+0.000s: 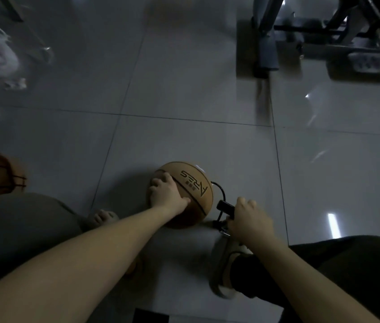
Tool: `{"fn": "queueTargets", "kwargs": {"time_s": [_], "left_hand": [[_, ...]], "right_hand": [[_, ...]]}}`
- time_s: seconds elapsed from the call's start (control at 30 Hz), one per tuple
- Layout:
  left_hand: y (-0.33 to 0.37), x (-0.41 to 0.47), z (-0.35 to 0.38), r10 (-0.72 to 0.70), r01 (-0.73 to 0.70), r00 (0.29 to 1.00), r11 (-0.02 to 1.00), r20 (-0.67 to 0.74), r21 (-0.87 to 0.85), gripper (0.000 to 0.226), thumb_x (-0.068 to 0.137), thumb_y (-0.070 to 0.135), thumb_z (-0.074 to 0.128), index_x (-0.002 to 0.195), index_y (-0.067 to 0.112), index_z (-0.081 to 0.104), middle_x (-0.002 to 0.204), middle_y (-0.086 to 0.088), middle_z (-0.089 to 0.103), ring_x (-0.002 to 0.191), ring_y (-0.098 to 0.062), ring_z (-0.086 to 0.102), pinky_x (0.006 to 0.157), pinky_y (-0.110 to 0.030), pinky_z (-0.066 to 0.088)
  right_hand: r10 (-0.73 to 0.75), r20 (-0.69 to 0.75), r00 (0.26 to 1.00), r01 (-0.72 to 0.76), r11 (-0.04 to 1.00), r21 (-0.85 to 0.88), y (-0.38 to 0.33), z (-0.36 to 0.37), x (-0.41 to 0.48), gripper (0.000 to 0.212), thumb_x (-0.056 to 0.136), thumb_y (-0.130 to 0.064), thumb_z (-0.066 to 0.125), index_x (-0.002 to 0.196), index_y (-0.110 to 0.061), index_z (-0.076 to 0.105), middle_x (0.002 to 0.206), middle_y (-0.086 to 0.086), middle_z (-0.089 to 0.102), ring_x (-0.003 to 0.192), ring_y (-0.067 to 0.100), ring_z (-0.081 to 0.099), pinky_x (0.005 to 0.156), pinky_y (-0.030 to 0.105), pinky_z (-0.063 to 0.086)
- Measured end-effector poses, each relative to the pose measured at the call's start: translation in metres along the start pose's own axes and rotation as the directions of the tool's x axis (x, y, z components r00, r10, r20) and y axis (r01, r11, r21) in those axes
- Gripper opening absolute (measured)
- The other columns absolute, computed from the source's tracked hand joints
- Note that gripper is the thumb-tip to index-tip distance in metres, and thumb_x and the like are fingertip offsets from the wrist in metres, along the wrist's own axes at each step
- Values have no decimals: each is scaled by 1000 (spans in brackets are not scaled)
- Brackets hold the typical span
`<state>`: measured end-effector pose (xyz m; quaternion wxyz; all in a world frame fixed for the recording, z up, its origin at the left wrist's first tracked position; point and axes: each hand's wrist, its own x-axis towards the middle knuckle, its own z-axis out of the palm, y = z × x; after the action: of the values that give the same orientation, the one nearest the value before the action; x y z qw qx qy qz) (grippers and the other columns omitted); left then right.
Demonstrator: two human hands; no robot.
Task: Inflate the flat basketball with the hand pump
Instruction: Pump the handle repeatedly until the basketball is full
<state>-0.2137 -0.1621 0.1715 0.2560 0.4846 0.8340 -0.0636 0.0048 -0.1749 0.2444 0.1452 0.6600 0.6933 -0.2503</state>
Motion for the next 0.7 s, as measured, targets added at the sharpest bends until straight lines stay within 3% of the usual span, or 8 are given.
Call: {"fn": "queueTargets", "kwargs": {"time_s": [0.1, 0.2, 0.33, 0.47, 0.6, 0.7], "left_hand": [[7, 10, -11, 20, -21, 999, 1000, 32, 16, 119, 69, 60, 76, 154, 7, 11, 148, -31, 29, 130, -46, 41, 103, -48, 42], [8, 20, -26, 36, -37, 997, 999, 64, 28, 120, 68, 63, 78, 154, 7, 15, 148, -27, 35, 131, -42, 43, 103, -47, 45], [1, 17, -26, 44, -45, 997, 999, 59, 21, 120, 67, 64, 78, 154, 8, 16, 147, -24, 38, 130, -40, 45, 102, -47, 46], [4, 7, -13, 44, -45, 999, 998, 21, 47, 118, 68, 62, 77, 152, 7, 15, 142, -30, 37, 124, -44, 48, 99, -48, 48], [9, 7, -15, 51, -54, 998, 994, 31, 94, 120, 66, 62, 77, 150, 3, 16, 141, -35, 36, 122, -46, 48, 99, -47, 48], [0, 10, -24, 69, -74, 994, 996, 80, 54, 125, 65, 64, 79, 151, 5, 12, 143, -31, 37, 125, -43, 47, 98, -49, 48]], "right_hand": [[0, 11, 1000, 0, 1000, 10, 0, -2, -1, 25, 94, -36, 55, 108, -20, 42, 98, 0, 40, 83, 22, 53, 74, 42, 56], [-15, -10, 1000, 15, 999, 43, 0, -6, -4, 24, 95, -32, 56, 111, -19, 43, 100, -1, 36, 74, 14, 46, 64, 31, 47], [-110, -146, 983, 119, 991, 56, -2, -7, -15, 21, 96, -33, 55, 111, -22, 44, 97, -2, 31, 68, 8, 41, 54, 23, 35], [-158, -223, 962, 152, 987, -43, -6, -5, -22, 16, 96, -27, 53, 107, -21, 43, 96, 0, 33, 71, 12, 42, 60, 26, 37], [-190, -172, 967, 179, 981, -77, -8, -5, -20, 24, 95, -24, 52, 116, -19, 40, 101, 1, 38, 81, 17, 46, 68, 29, 41], [-170, -63, 983, 165, 983, -83, -5, -21, -21, 31, 95, -26, 56, 119, -17, 38, 117, 7, 42, 91, 25, 55, 70, 35, 46]]}}
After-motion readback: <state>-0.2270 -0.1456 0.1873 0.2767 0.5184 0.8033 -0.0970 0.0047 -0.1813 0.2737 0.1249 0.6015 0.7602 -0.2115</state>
